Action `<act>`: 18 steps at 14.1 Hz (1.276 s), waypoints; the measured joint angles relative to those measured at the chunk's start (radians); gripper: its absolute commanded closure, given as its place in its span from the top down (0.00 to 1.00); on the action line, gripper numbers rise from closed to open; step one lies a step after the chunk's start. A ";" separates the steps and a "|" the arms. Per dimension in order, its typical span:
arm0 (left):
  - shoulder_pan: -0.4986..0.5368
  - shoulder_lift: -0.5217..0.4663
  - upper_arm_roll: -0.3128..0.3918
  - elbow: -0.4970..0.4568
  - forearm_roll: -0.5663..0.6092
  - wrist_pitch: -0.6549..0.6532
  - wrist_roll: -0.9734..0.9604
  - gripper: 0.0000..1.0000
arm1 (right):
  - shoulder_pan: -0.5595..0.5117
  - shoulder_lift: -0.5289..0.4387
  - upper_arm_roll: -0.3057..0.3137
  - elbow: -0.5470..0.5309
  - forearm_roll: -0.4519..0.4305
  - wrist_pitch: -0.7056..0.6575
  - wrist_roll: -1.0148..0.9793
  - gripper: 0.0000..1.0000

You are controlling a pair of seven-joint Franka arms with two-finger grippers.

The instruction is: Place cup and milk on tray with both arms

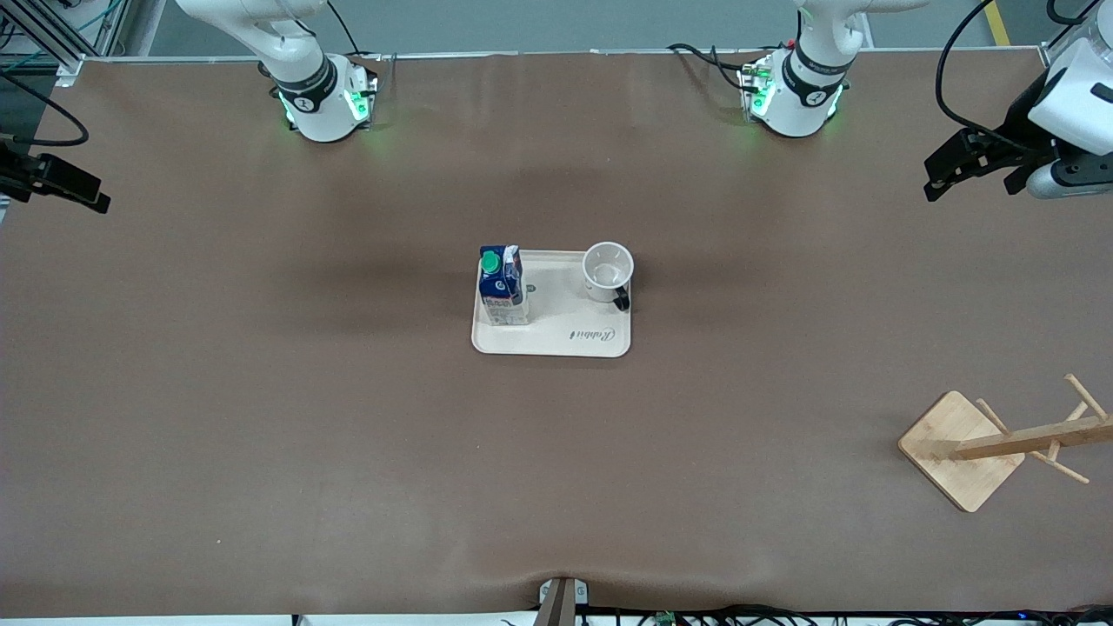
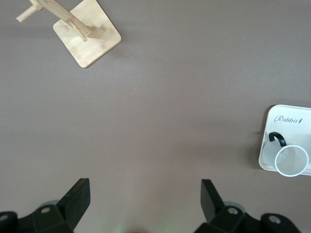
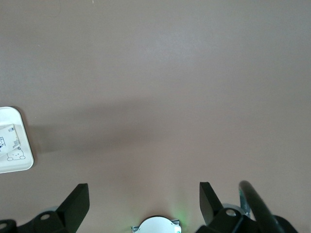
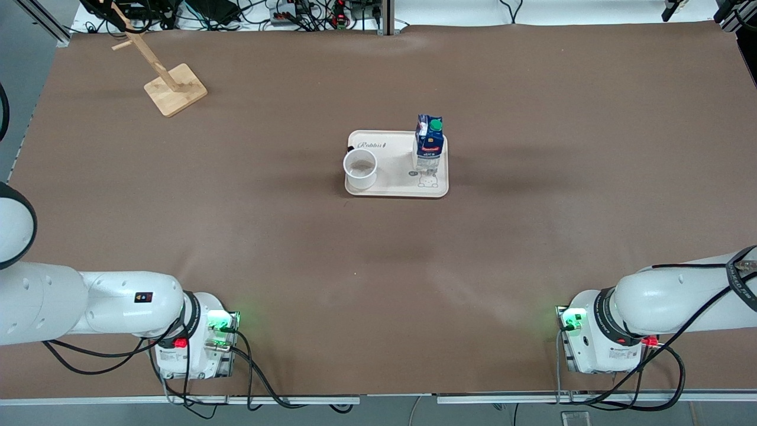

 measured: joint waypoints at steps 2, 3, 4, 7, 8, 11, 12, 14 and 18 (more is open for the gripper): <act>0.000 0.009 0.000 0.005 0.000 0.000 0.001 1.00 | 0.000 0.000 0.000 0.000 0.000 -0.006 0.000 1.00; 0.000 0.014 0.000 0.008 0.000 0.000 0.001 1.00 | 0.000 0.000 0.000 0.000 0.000 -0.007 0.000 1.00; -0.001 0.018 0.000 0.009 0.000 0.000 0.001 1.00 | 0.000 0.000 0.000 0.000 0.000 -0.008 0.000 1.00; -0.003 0.021 0.000 0.014 0.000 -0.001 0.001 1.00 | 0.000 0.000 0.000 0.000 0.000 -0.009 0.000 1.00; -0.004 0.021 0.000 0.016 0.000 -0.004 0.001 1.00 | 0.000 0.000 0.000 0.000 0.000 -0.009 0.000 1.00; -0.004 0.021 0.000 0.030 0.000 -0.027 0.001 1.00 | 0.000 0.000 0.000 0.000 0.000 -0.008 0.000 1.00; -0.004 0.021 0.000 0.035 0.000 -0.035 0.001 1.00 | 0.000 0.000 0.000 0.000 0.000 -0.007 0.000 1.00; -0.004 0.021 0.000 0.045 0.000 -0.042 0.001 1.00 | 0.000 0.000 0.000 0.000 0.000 -0.006 0.000 1.00; -0.004 0.021 0.000 0.055 0.000 -0.045 0.001 1.00 | -0.001 0.000 -0.001 0.001 0.000 -0.002 0.000 1.00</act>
